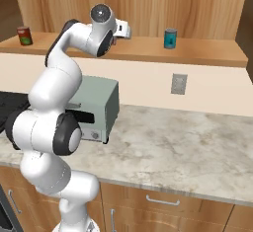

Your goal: Stack two cans on top of the other two cans in the cabinet.

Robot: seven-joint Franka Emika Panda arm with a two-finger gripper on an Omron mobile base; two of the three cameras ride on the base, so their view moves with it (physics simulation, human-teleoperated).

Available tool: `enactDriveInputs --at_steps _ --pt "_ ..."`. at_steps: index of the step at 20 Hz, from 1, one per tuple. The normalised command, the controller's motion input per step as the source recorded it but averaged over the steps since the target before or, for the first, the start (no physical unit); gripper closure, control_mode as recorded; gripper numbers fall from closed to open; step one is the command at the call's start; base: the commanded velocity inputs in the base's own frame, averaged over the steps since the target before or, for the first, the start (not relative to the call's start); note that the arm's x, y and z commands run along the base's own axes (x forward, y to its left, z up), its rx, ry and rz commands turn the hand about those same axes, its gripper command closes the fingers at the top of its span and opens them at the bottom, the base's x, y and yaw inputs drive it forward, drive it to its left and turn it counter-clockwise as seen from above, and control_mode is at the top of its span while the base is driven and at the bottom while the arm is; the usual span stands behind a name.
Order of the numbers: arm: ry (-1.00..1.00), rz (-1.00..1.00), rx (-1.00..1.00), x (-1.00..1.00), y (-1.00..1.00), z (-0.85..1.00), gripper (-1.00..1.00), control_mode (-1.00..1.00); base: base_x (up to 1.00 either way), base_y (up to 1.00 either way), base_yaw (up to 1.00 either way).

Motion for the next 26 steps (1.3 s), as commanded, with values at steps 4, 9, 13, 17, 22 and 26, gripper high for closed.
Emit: enactDriveInputs --at_steps 4,9,13,17,22,26 --pt "-0.04 -0.06 -0.02 -0.26 -0.04 0.24 1.00 -1.00 0.00 0.00 0.00" --pt "-0.02 -0.15 -0.03 -0.20 -0.04 0.24 1.00 -1.00 0.00 0.00 0.00" --pt "-0.05 -0.14 -0.03 -0.35 0.00 0.12 1.00 -1.00 0.00 0.00 0.00" --pt "-0.05 -0.10 -0.02 -0.44 -0.04 0.09 1.00 -1.00 0.00 0.00 0.00" --pt "-0.06 -0.11 -0.01 -0.43 -0.04 0.07 1.00 -1.00 0.00 0.00 0.00" --pt "-0.10 -0.10 0.00 -0.41 -0.10 0.10 1.00 -1.00 0.00 0.00 0.00"
